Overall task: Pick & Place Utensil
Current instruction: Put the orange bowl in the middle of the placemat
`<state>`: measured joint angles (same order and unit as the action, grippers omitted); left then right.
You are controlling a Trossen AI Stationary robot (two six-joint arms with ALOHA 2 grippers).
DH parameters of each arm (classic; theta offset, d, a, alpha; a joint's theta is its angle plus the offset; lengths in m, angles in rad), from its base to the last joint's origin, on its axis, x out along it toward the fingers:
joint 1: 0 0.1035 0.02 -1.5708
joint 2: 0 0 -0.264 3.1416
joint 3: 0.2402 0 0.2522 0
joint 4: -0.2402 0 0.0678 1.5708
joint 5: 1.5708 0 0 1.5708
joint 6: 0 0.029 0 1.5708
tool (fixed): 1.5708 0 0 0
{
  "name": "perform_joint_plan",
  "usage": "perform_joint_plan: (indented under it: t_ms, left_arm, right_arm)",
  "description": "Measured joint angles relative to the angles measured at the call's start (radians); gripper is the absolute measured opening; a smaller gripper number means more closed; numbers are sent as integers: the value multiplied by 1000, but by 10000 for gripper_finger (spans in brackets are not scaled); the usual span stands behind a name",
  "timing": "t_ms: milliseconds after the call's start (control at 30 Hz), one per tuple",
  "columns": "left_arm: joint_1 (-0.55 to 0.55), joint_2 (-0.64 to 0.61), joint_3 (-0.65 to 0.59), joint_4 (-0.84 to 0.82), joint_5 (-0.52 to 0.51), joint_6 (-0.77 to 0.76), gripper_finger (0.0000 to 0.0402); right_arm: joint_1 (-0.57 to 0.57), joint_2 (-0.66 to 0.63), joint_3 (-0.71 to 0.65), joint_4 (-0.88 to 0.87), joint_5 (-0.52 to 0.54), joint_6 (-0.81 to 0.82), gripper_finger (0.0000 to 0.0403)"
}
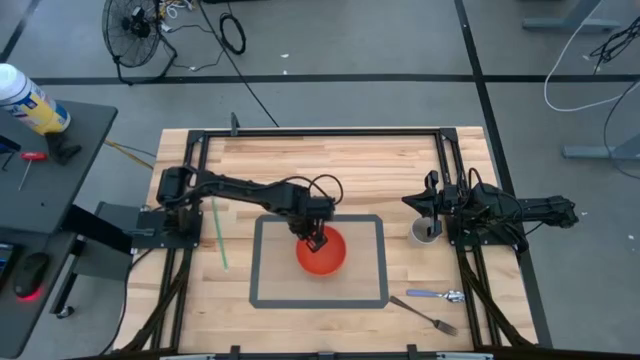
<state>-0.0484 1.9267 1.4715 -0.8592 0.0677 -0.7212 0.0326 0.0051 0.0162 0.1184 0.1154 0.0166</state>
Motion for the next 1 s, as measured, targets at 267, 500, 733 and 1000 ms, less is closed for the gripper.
perform_joint_plan:
  t_ms: [267, 500, 733, 1000]
  left_arm:
    - [-28, 23, -1, 29, -37, -5, 9]
    - [-34, 23, -2, 13, -32, -8, 30]
    - [-34, 32, -2, 9, -18, -3, 23]
    - [-35, 32, -2, 10, -12, -1, 41]
  right_arm:
    - [0, 0, 0, -1, 0, 0, 13]
    - [0, 0, 0, 0, 0, 0, 13]
    - [0, 0, 0, -1, 0, 0, 13]
    - [0, 0, 0, -1, 0, 0, 13]
